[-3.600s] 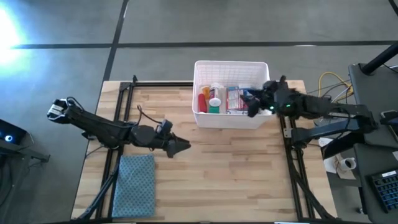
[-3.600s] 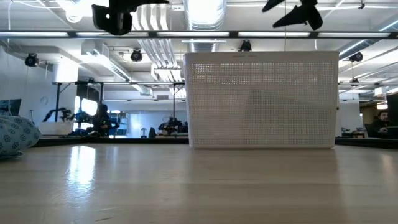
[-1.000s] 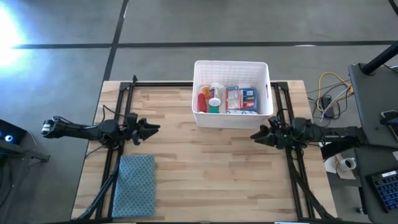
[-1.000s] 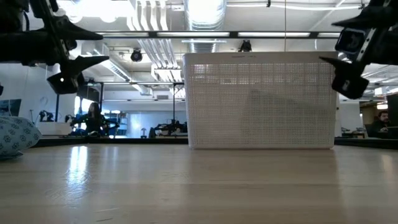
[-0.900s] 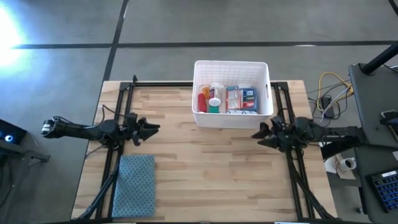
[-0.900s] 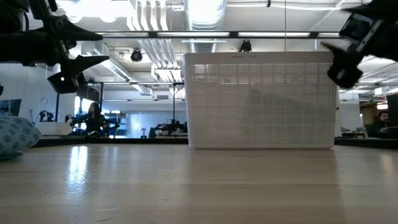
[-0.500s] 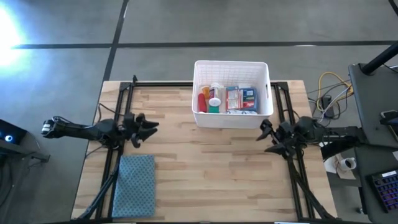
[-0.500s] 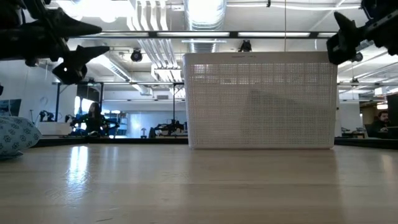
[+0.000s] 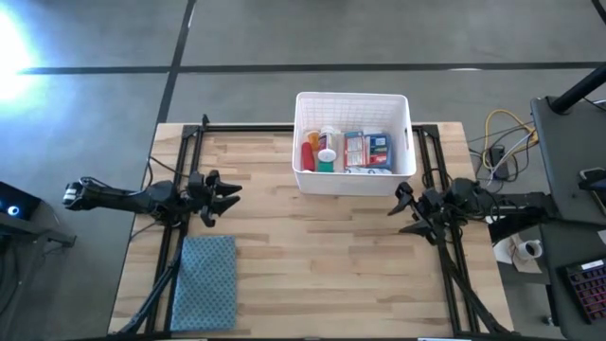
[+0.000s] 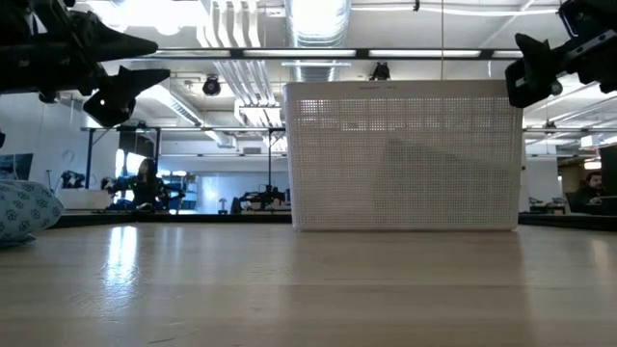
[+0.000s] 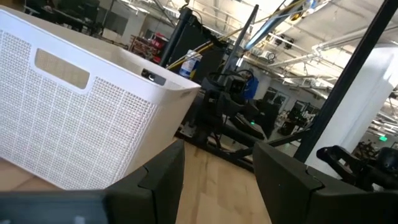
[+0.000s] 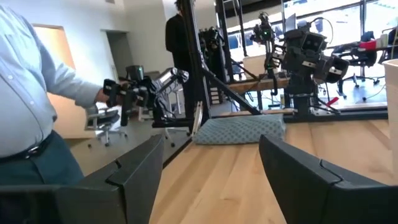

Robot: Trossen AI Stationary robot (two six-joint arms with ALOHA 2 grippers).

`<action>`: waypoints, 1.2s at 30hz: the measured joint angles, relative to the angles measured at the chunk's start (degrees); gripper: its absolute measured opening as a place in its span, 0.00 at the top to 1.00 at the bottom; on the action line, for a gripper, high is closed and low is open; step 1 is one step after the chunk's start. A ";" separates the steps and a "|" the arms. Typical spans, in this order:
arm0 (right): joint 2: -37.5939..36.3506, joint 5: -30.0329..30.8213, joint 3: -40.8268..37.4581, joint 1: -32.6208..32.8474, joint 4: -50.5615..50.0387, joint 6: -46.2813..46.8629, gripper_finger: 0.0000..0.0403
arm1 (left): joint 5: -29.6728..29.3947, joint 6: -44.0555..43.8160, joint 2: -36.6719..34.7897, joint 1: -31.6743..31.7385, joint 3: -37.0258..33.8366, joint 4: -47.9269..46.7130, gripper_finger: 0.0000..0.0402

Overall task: Pick & place medical supplies in basket/bin
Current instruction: Return to Home Position

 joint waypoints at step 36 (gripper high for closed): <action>-4.35 0.15 0.07 -0.22 0.45 0.00 0.37 | -0.02 -0.02 -15.06 6.56 -0.13 -0.34 0.57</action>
